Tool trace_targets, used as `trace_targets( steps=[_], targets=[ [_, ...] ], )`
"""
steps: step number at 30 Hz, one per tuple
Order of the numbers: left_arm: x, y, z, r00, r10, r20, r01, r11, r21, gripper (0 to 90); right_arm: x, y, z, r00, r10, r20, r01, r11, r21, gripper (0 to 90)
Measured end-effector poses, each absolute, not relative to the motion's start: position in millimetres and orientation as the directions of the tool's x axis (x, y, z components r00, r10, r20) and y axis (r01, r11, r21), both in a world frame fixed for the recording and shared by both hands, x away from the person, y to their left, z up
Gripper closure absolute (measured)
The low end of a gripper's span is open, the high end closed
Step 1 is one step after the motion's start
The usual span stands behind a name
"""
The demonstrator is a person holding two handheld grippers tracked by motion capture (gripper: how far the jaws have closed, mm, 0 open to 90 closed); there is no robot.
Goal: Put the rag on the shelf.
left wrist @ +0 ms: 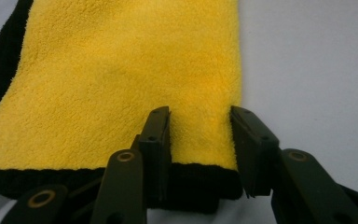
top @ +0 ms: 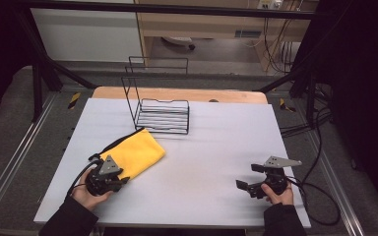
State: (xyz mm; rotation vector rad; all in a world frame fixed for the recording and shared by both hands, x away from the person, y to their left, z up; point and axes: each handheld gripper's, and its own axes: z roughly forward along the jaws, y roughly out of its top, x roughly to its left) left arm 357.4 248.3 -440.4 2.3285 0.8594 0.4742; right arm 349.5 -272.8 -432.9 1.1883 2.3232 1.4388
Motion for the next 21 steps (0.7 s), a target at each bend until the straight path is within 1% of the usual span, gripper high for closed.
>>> trace_targets(
  steps=[3,7,11,17,21],
  targets=[
    [360,249,-439,0.719,0.688,0.103,0.479,-0.597,0.644,66.0,349,-273,-433,-0.671,0.695,0.257,0.540,0.221,0.812,0.6],
    [363,247,-436,0.719,0.689,0.093,0.495,-0.601,0.627,78.8,350,-273,-433,-0.674,0.692,0.260,0.541,0.222,0.811,0.7],
    [366,247,-434,0.719,0.690,0.080,0.509,-0.601,0.616,81.8,350,-272,-434,-0.677,0.688,0.260,0.540,0.225,0.811,0.7],
    [366,253,-429,0.716,0.698,-0.008,0.540,-0.546,0.641,83.5,350,-273,-433,-0.675,0.690,0.261,0.540,0.220,0.812,0.8],
    [360,247,-423,0.727,0.685,-0.050,0.543,-0.528,0.653,83.7,350,-273,-433,-0.674,0.690,0.264,0.543,0.220,0.810,0.8]
  ],
)
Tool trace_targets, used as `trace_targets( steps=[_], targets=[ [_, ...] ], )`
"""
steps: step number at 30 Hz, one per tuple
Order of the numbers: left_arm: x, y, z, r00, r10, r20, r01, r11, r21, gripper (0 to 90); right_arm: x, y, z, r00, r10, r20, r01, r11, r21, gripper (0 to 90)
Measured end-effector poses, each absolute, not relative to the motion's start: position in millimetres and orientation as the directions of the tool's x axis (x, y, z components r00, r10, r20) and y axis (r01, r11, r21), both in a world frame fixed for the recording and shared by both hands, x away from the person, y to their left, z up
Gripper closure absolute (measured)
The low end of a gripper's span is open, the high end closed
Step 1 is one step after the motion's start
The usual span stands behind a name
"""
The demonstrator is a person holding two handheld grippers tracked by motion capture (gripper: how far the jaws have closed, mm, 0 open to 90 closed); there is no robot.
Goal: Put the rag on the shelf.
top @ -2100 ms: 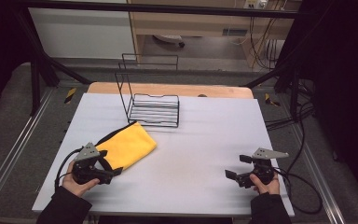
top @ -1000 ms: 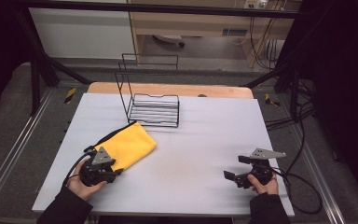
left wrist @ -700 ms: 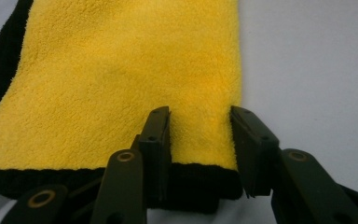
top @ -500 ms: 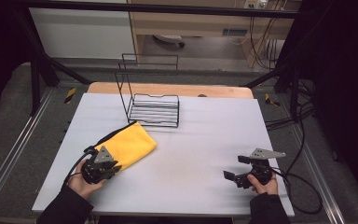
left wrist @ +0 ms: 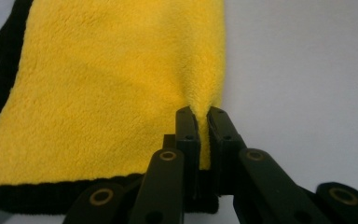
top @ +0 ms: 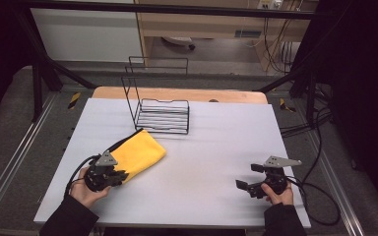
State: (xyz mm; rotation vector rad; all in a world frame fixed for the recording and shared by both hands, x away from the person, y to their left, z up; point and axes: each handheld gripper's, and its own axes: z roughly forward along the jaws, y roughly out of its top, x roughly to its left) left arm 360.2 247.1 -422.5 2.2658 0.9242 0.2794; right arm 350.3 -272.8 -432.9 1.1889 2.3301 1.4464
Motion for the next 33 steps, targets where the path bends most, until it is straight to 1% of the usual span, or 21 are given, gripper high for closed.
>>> trace_targets(
  steps=[3,4,5,10,13,20,23,26,28,30,31,33],
  targets=[
    [355,237,-418,0.737,0.670,-0.086,0.541,-0.510,0.669,83.7,350,-273,-433,-0.674,0.690,0.264,0.543,0.221,0.810,0.8],
    [352,228,-417,0.739,0.664,-0.116,0.547,-0.492,0.677,83.7,350,-273,-433,-0.673,0.691,0.264,0.543,0.219,0.811,0.8],
    [352,228,-417,0.739,0.664,-0.116,0.547,-0.492,0.677,83.7,350,-273,-433,-0.673,0.691,0.264,0.543,0.219,0.811,0.8],
    [346,206,-418,0.732,0.659,-0.172,0.566,-0.447,0.693,83.6,350,-273,-433,-0.668,0.697,0.261,0.546,0.221,0.808,0.9],
    [341,193,-418,0.739,0.653,-0.166,0.553,-0.447,0.703,83.7,350,-272,-432,-0.667,0.699,0.258,0.548,0.224,0.806,0.9],
    [327,158,-413,0.763,0.616,-0.195,0.532,-0.428,0.731,83.6,350,-270,-432,-0.669,0.701,0.247,0.543,0.235,0.806,0.9],
    [323,139,-417,0.774,0.605,-0.186,0.524,-0.449,0.724,83.3,350,-270,-431,-0.665,0.704,0.250,0.547,0.232,0.804,0.9],
    [323,130,-424,0.781,0.601,-0.172,0.522,-0.475,0.709,82.3,350,-270,-431,-0.663,0.706,0.249,0.549,0.232,0.803,1.0],
    [324,130,-426,0.784,0.592,-0.188,0.526,-0.473,0.707,79.5,350,-269,-431,-0.662,0.708,0.246,0.549,0.235,0.802,1.0],
    [324,134,-423,0.783,0.590,-0.200,0.528,-0.460,0.714,67.9,351,-267,-431,-0.663,0.710,0.240,0.546,0.238,0.803,1.0],
    [323,136,-421,0.786,0.584,-0.201,0.525,-0.460,0.716,67.9,351,-267,-431,-0.663,0.710,0.240,0.546,0.238,0.803,1.0],
    [322,144,-414,0.783,0.595,-0.182,0.516,-0.459,0.723,57.2,350,-266,-430,-0.663,0.710,0.235,0.545,0.244,0.802,1.0]
  ],
)
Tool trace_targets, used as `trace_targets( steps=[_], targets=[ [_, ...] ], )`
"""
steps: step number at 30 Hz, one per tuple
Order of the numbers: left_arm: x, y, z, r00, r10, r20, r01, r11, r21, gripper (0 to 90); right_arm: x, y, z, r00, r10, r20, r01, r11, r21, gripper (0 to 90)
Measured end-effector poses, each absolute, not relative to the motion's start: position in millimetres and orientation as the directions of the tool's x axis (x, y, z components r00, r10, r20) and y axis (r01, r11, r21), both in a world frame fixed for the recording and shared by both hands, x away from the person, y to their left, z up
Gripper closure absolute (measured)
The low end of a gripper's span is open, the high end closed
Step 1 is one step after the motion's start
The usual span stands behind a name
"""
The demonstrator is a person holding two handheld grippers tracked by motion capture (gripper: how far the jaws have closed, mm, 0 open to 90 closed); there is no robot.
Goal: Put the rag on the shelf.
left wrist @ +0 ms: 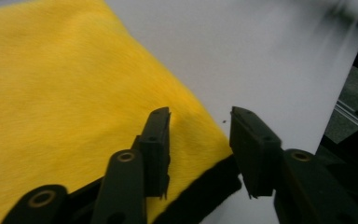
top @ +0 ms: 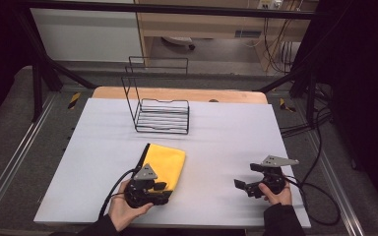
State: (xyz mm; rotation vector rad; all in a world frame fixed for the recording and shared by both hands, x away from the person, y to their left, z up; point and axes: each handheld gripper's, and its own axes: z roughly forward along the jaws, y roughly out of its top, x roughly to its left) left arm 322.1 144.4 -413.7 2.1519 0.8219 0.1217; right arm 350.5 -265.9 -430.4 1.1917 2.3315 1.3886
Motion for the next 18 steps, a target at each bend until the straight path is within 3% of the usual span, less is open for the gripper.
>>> trace_targets(
  steps=[6,9,11,18],
  targets=[
    [335,188,-395,0.702,0.702,-0.118,0.534,-0.409,0.740,48.4,351,-261,-430,-0.658,0.716,0.232,0.551,0.249,0.797,1.0],
    [343,207,-397,0.645,0.756,-0.112,0.575,-0.384,0.722,48.3,352,-258,-430,-0.650,0.725,0.226,0.555,0.251,0.793,0.9],
    [345,215,-402,0.632,0.766,-0.119,0.598,-0.384,0.703,52.3,352,-252,-428,-0.648,0.729,0.221,0.553,0.251,0.795,0.6],
    [351,224,-427,0.603,0.789,-0.117,0.659,-0.410,0.631,51.7,356,-228,-423,-0.650,0.730,0.210,0.544,0.255,0.799,0.5]
  ],
)
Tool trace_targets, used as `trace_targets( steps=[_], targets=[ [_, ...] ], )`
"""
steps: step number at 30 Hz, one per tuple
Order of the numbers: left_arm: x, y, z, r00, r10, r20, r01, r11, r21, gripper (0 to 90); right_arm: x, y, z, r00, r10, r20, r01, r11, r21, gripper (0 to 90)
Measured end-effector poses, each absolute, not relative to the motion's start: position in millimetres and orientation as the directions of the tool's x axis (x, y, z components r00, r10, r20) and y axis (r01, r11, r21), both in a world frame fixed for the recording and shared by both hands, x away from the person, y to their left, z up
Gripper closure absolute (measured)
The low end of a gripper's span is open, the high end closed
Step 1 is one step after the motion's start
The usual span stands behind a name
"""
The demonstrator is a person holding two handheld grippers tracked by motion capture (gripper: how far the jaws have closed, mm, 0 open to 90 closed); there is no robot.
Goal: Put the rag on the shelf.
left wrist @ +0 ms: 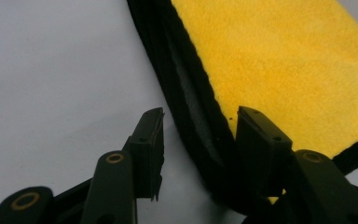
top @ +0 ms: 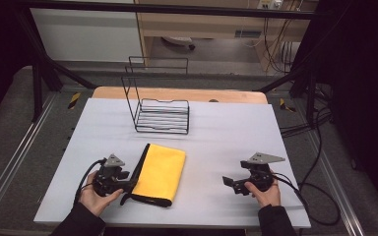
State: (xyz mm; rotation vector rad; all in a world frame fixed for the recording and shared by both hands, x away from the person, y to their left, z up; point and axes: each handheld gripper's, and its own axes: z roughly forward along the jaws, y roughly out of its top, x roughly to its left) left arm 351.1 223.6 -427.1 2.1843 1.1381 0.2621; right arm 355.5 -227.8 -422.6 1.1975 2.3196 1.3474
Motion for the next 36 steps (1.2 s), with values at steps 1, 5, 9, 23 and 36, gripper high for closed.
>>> trace_targets(
  steps=[1,5,9,23,36],
  targets=[
    [351,225,-430,0.600,0.790,-0.123,0.665,-0.408,0.626,51.6,356,-223,-421,-0.647,0.732,0.213,0.549,0.253,0.797,0.5],
    [349,225,-434,0.613,0.778,-0.135,0.660,-0.411,0.629,53.6,359,-209,-418,-0.652,0.733,0.192,0.533,0.265,0.803,0.5],
    [347,222,-438,0.612,0.775,-0.157,0.673,-0.407,0.617,60.0,365,-187,-415,-0.638,0.749,0.177,0.537,0.268,0.800,0.7],
    [346,220,-437,0.605,0.774,-0.186,0.696,-0.400,0.597,74.7,418,-86,-437,-0.603,0.767,0.220,0.604,0.258,0.754,33.7],
    [341,220,-440,0.619,0.773,-0.137,0.655,-0.412,0.634,71.3,423,-70,-456,-0.567,0.774,0.282,0.662,0.224,0.716,69.0]
  ],
)
